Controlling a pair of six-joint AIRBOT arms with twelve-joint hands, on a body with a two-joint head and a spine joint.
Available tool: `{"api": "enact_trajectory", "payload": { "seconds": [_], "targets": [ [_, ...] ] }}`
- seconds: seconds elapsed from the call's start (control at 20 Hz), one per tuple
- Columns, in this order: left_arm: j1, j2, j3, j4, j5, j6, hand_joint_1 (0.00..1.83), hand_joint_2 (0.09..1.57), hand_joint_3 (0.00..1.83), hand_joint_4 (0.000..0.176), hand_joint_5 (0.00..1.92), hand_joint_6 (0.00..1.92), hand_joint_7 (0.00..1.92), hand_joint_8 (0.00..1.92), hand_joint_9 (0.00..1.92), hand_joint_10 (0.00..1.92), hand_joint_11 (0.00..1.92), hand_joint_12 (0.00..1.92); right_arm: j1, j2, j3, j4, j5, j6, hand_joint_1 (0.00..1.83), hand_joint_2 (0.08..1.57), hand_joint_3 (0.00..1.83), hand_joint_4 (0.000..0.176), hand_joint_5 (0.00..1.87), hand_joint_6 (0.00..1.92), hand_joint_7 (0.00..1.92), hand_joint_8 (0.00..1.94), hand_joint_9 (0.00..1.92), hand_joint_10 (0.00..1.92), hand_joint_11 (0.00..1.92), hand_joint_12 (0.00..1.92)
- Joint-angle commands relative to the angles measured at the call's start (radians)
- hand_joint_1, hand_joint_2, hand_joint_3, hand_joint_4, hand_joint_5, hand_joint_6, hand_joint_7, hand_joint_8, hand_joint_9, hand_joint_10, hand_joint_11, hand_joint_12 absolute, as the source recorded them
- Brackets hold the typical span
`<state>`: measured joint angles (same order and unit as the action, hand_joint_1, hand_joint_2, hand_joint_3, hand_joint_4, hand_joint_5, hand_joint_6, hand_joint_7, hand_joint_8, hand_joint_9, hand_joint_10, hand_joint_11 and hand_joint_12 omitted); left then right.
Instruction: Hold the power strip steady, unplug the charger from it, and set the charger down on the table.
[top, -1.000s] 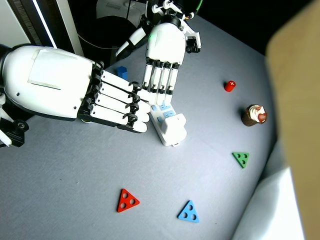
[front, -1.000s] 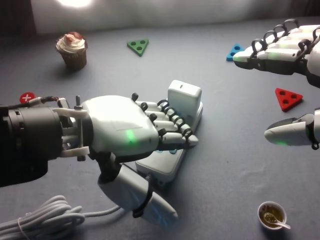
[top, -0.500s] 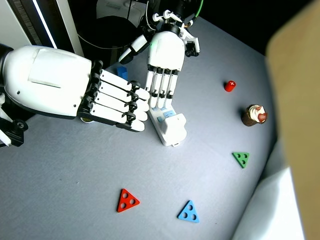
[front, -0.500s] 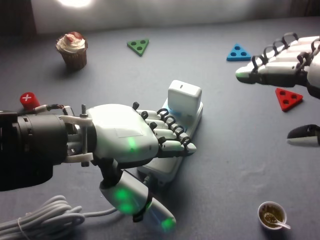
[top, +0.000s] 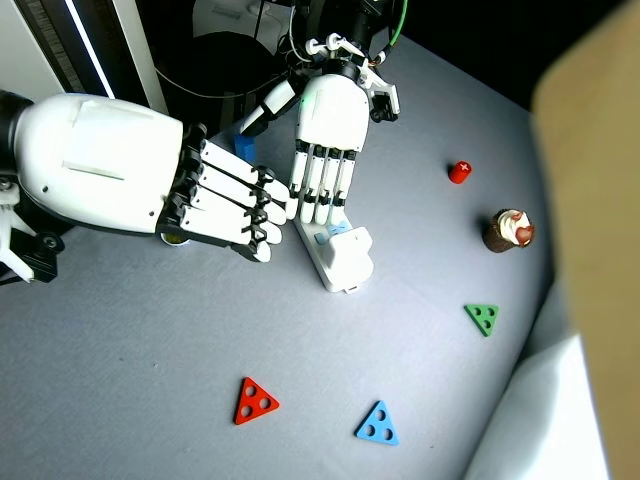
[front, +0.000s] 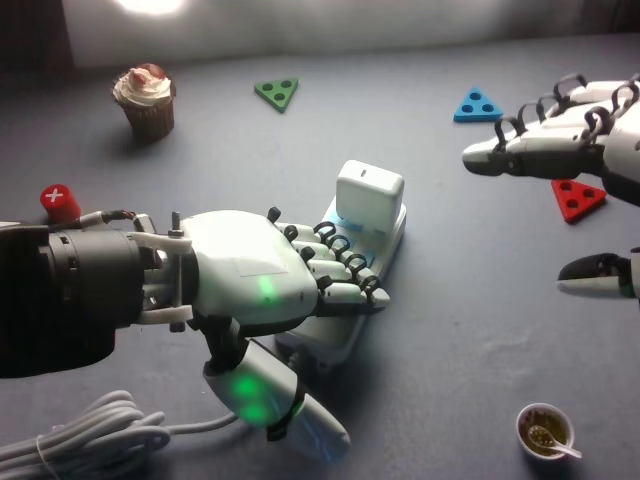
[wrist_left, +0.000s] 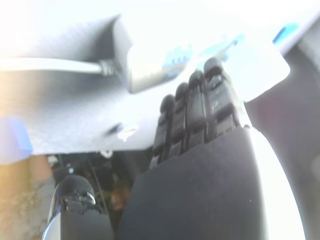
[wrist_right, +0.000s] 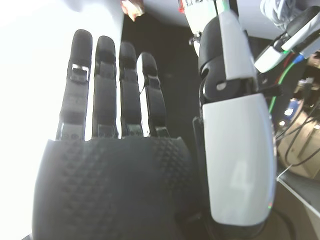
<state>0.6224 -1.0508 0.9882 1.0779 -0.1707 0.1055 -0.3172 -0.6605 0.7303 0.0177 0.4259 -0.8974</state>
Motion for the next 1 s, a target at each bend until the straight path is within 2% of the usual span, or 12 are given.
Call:
{"api": "enact_trajectory", "payload": {
  "seconds": [0.0, 0.25, 0.35, 0.5, 0.75, 0.95],
  "targets": [
    [-0.005, -0.009, 0.001, -0.013, -0.058, -0.002, 0.00, 0.92, 0.00, 0.000, 0.09, 0.01, 0.11, 0.01, 0.11, 0.01, 0.13, 0.11, 0.005, 0.003, 0.009, 0.023, 0.117, 0.003, 1.01, 1.09, 0.01, 0.000, 0.33, 0.00, 0.39, 0.00, 0.43, 0.01, 0.23, 0.64],
    [0.006, -0.021, 0.008, -0.013, -0.058, -0.002, 0.00, 0.92, 0.00, 0.000, 0.08, 0.00, 0.09, 0.00, 0.09, 0.00, 0.10, 0.09, -0.015, -0.072, 0.069, 0.180, 0.175, 0.003, 1.04, 1.08, 0.00, 0.000, 0.32, 0.00, 0.39, 0.00, 0.44, 0.01, 0.28, 0.65],
    [0.011, -0.025, 0.008, -0.013, -0.057, -0.002, 0.00, 0.92, 0.00, 0.000, 0.08, 0.00, 0.09, 0.00, 0.09, 0.00, 0.09, 0.09, -0.014, -0.087, 0.076, 0.243, 0.210, 0.003, 0.99, 1.11, 0.01, 0.000, 0.31, 0.00, 0.36, 0.00, 0.40, 0.00, 0.27, 0.59],
    [0.020, -0.028, 0.008, -0.013, -0.055, -0.003, 0.00, 0.93, 0.00, 0.000, 0.07, 0.00, 0.09, 0.00, 0.09, 0.00, 0.10, 0.08, -0.011, -0.131, 0.098, 0.345, 0.219, 0.003, 1.01, 1.08, 0.00, 0.000, 0.39, 0.01, 0.45, 0.01, 0.48, 0.01, 0.31, 0.61],
    [0.028, -0.027, 0.008, -0.011, -0.051, -0.003, 0.00, 0.92, 0.00, 0.000, 0.09, 0.01, 0.10, 0.01, 0.10, 0.02, 0.11, 0.09, -0.037, -0.169, 0.135, 0.506, 0.206, 0.015, 1.02, 1.10, 0.00, 0.000, 0.35, 0.00, 0.42, 0.00, 0.47, 0.00, 0.29, 0.59],
    [0.037, -0.027, 0.004, -0.007, -0.047, -0.003, 0.00, 0.92, 0.00, 0.000, 0.08, 0.00, 0.11, 0.00, 0.12, 0.00, 0.12, 0.07, -0.050, -0.205, 0.143, 0.540, 0.214, 0.028, 1.00, 1.09, 0.00, 0.000, 0.35, 0.01, 0.41, 0.00, 0.45, 0.00, 0.29, 0.58]
  ]
}}
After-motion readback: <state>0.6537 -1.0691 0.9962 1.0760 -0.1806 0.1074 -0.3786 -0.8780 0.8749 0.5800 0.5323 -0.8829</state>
